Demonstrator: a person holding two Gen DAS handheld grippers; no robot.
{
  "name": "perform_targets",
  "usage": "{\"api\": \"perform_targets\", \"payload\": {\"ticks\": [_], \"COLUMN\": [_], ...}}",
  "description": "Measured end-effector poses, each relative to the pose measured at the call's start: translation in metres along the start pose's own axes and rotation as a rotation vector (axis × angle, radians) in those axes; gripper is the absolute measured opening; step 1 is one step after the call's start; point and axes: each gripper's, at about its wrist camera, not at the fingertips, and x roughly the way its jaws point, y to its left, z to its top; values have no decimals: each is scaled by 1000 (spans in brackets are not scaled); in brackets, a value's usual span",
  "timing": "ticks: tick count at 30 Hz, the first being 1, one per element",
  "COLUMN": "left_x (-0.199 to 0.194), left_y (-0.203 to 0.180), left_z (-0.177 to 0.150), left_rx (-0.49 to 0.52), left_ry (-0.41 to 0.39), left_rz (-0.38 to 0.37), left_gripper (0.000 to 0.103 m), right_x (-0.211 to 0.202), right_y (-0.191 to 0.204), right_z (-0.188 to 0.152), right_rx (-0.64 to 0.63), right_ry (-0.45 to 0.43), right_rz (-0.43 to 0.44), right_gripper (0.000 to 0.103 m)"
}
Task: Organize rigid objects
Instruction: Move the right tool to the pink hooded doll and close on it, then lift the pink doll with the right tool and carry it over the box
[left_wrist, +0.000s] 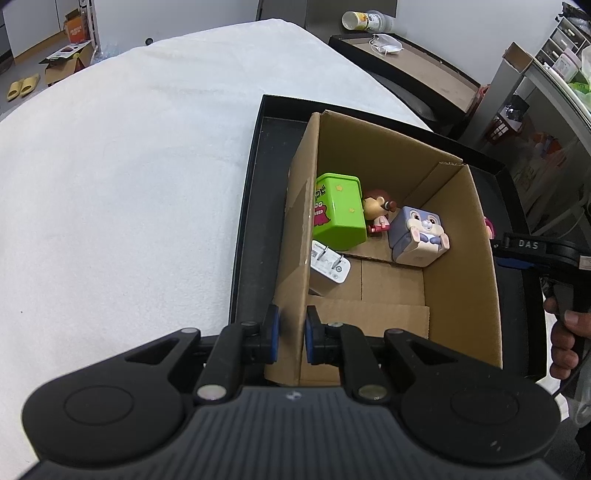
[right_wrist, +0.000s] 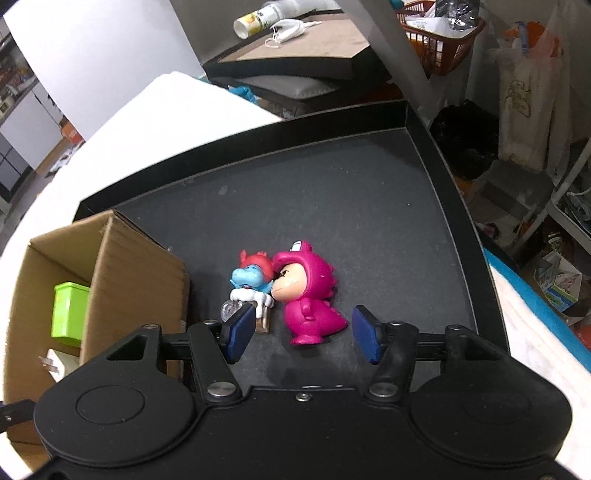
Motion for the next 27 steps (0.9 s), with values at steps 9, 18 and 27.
{"api": "perform_targets", "payload": {"ticks": [9,18,27], "left_x": [0,0,0], "left_y": [-3,-4,-3], "left_z": [-1,-2,-1], "left_rx": [13,9,-12], "left_ry": [-9,-11,-7], "left_rz": [15,27,28], "left_gripper": [12,12,12], "right_x": [11,-1,-15], "right_y": [3,-5,-14], "right_z": [0,-9,-24], "right_rx": [-45,-14,12], "right_ry": [2,6,1], "right_rz": [-20,-24,-5], "right_gripper": [34,30,30]}}
